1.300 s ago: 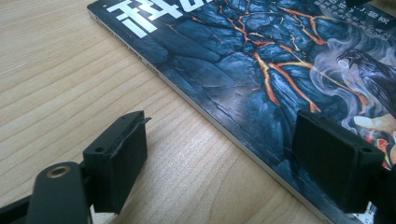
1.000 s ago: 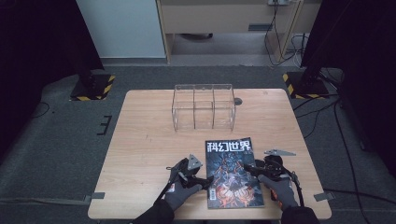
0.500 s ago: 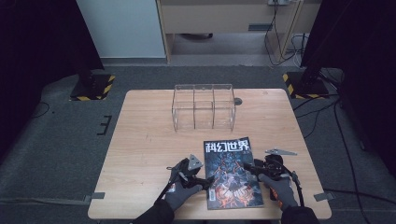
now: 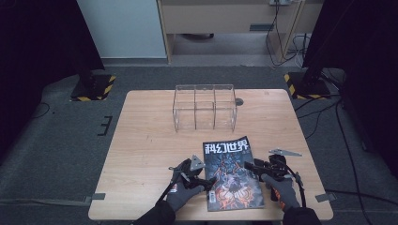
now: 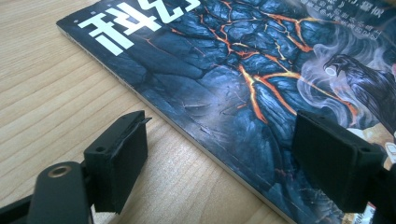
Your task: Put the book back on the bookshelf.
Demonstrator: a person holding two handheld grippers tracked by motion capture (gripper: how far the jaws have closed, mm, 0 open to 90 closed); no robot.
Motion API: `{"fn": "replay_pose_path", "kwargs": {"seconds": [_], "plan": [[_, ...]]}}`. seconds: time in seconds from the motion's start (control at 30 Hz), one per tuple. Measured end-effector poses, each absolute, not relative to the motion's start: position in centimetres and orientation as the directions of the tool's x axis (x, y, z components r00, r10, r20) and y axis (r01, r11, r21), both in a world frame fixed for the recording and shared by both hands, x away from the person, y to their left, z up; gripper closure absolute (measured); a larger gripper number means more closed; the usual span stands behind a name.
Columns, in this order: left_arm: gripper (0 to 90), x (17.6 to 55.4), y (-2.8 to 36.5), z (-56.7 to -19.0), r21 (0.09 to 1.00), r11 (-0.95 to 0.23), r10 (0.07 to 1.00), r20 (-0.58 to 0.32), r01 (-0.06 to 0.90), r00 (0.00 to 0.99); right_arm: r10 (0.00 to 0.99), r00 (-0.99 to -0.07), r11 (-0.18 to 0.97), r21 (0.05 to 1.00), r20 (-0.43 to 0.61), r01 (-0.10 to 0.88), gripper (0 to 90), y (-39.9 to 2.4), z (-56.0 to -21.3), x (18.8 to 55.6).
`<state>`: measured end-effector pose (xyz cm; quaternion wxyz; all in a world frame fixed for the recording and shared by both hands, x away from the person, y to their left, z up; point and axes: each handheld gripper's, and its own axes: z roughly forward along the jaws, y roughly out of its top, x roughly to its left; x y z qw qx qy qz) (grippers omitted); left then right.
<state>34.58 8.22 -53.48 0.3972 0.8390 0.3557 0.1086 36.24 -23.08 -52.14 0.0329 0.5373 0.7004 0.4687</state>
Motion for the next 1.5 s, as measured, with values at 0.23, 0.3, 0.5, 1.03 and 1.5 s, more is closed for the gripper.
{"fn": "replay_pose_path", "kwargs": {"seconds": [0.23, 0.3, 0.5, 1.03, 1.5], "plan": [[18.2, 34.6, 8.1, -53.5, 0.745, -0.435, 0.674, -0.103, 0.505, 0.731, 0.781, -0.42, -0.001, 0.673, 0.462, 0.739, 40.4, -22.8, -52.5, 36.4], [18.3, 34.6, 8.1, -53.5, 0.746, -0.436, 0.672, -0.103, 0.504, 0.733, 0.771, -0.427, -0.004, 0.674, 0.472, 0.739, 40.8, -22.8, -52.4, 36.4], [18.8, 34.6, 8.1, -53.5, 0.747, -0.438, 0.667, -0.104, 0.501, 0.738, 0.757, -0.435, -0.004, 0.669, 0.487, 0.743, 42.3, -22.8, -52.3, 36.3], [18.7, 34.6, 8.1, -53.5, 0.746, -0.438, 0.667, -0.104, 0.501, 0.737, 0.766, -0.434, 0.024, 0.653, 0.474, 0.757, 43.9, -22.6, -52.6, 36.6], [18.7, 34.6, 8.1, -53.5, 0.746, -0.438, 0.667, -0.104, 0.501, 0.738, 0.711, -0.476, 0.073, 0.619, 0.518, 0.782, 46.1, -21.2, -52.5, 36.3]]}}
